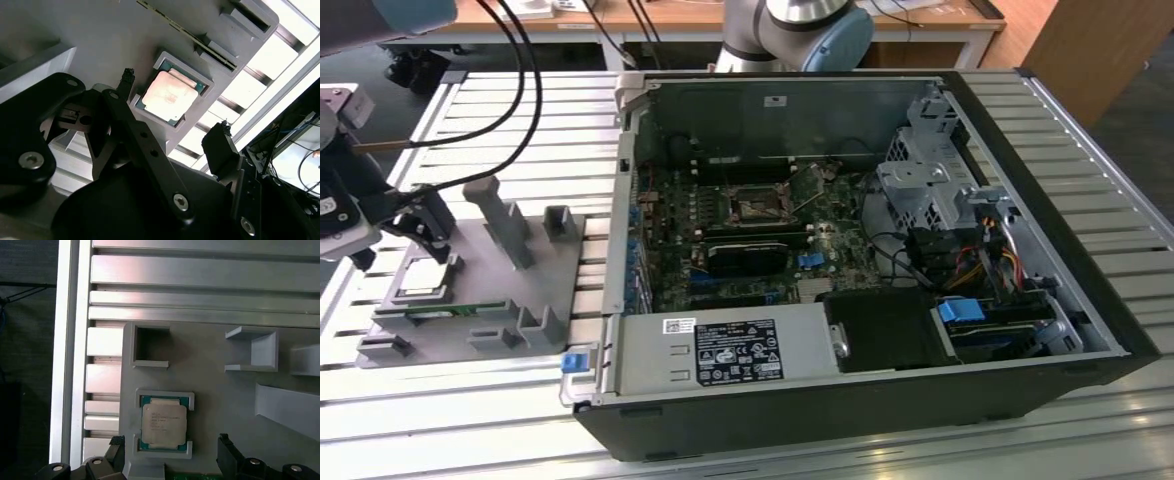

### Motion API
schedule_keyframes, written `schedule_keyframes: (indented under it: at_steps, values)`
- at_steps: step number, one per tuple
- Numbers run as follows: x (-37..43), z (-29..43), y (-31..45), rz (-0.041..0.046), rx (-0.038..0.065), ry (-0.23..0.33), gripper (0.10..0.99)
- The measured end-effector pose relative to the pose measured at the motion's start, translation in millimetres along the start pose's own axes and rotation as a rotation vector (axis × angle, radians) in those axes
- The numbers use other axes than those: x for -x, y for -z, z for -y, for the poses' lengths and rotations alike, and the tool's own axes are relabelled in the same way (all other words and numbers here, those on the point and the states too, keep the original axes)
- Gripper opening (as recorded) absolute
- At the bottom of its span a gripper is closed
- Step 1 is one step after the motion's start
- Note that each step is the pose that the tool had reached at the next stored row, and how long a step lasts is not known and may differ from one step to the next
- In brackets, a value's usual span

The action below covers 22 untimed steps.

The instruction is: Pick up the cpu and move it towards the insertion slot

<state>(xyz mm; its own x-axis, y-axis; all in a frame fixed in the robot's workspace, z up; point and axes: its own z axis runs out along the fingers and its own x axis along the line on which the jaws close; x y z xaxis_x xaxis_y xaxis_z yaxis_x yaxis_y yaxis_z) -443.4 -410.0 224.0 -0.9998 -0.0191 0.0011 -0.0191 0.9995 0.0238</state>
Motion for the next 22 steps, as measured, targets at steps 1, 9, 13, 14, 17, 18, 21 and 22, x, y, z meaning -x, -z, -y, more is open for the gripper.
schedule_keyframes:
  at_steps: [1,9,13,14,17,18,21,22]
  values:
    - [0.0,0.0,-0.8,0.0000,0.000,0.000,0.820]
    - [0.0,0.2,-8.6,0.0000,0.000,0.000,0.820]
    - [0.0,0.3,-12.8,0.0000,0.000,0.000,0.820]
    - [0.0,0.3,-13.7,0.0000,0.000,0.000,0.820]
    - [0.0,0.4,-16.6,0.0000,0.000,0.000,0.820]
    - [0.0,0.4,-17.5,-0.0001,0.000,0.000,0.820]
    - [0.0,0.5,-20.0,0.0000,0.000,0.000,0.820]
    - [-0.1,0.5,-20.9,0.0000,0.001,0.000,0.820]
